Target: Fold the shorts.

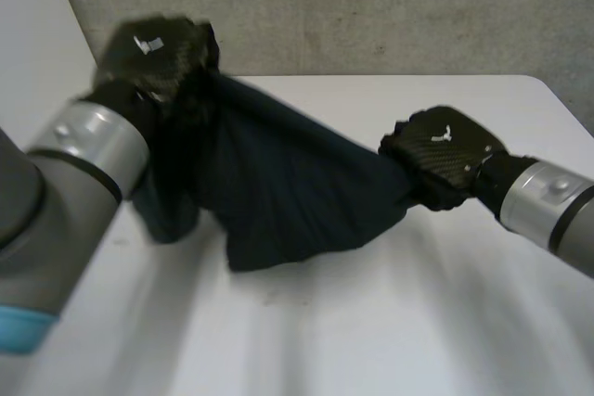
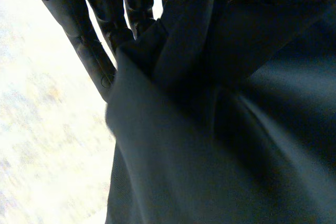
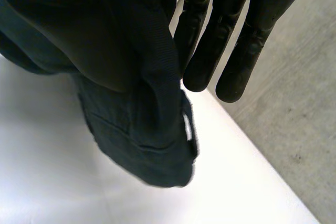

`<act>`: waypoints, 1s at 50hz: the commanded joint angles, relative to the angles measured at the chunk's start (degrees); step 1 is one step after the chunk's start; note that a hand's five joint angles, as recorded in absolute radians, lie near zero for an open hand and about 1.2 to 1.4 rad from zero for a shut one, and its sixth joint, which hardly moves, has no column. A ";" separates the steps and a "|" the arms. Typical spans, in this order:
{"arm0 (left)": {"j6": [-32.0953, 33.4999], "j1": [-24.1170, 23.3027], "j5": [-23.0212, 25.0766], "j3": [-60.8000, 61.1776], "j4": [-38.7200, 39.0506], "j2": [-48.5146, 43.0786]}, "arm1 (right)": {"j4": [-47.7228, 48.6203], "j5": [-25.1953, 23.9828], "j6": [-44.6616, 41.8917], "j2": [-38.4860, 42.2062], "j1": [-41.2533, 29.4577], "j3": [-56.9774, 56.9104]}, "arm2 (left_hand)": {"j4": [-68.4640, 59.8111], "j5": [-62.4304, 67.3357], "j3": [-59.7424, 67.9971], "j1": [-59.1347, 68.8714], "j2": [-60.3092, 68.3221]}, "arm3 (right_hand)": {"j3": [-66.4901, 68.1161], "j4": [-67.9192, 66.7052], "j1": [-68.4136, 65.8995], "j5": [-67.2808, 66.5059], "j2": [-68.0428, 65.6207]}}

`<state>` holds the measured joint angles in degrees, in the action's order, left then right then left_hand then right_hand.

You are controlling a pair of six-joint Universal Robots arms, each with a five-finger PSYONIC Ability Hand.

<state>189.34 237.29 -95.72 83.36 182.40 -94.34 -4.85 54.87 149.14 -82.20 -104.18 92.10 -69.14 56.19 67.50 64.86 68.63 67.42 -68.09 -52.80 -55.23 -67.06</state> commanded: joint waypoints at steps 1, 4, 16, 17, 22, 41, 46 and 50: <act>2.87 5.90 2.64 -7.84 -0.03 -9.94 | -5.25 0.24 1.68 -1.74 -3.04 -2.89 | -10.86 13.81 12.50 15.14 11.37 | 12.58 -11.91 -27.20 -14.77 -12.94; 4.72 5.99 2.64 -11.46 -0.03 -16.47 | -4.99 1.29 3.25 3.86 -7.24 -3.77 | -10.86 13.81 12.50 15.14 11.37 | 12.58 -11.91 -27.20 -14.77 -12.94; 14.83 4.85 2.20 -22.81 0.50 -36.70 | -1.74 20.70 17.49 21.46 -18.43 -14.40 | 53.83 -50.88 -52.19 -49.55 -53.31 | 12.58 -11.91 -27.20 -14.77 -12.94; 13.87 4.33 2.20 -21.85 0.41 -36.44 | -1.39 22.11 18.02 22.25 -18.51 -14.84 | 58.54 -55.59 -56.90 -54.26 -58.03 | 12.58 -11.91 -27.20 -14.77 -12.94; 8.78 4.23 1.85 -15.26 0.15 -28.55 | 0.28 27.38 19.96 24.72 -18.60 -17.04 | 57.75 -54.80 -56.11 -53.47 -57.23 | 12.58 -11.91 -27.20 -14.77 -12.94; -15.14 1.42 -3.16 22.62 -6.01 1.18 | 4.41 28.89 21.19 24.99 -18.43 -16.52 | 53.04 -50.09 -51.40 -48.76 -52.53 | 12.58 -11.91 -27.20 -14.77 -12.94; -15.14 1.51 -2.81 27.02 -5.48 1.26 | 4.94 28.89 21.19 24.90 -18.25 -16.16 | 52.20 -49.25 -50.56 -47.91 -51.68 | 12.58 -11.91 -27.20 -14.77 -12.94; -15.05 1.86 -2.72 27.38 -2.06 1.26 | 4.94 28.80 21.19 24.90 -18.34 -16.16 | 51.03 -48.08 -49.39 -46.75 -50.52 | 12.58 -11.91 -27.20 -14.77 -12.94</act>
<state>173.77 238.68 -98.73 109.34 176.88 -92.64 -0.12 83.75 170.35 -57.29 -122.51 75.84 -13.45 3.18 13.06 12.59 13.56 67.42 -68.10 -54.73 -56.26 -67.06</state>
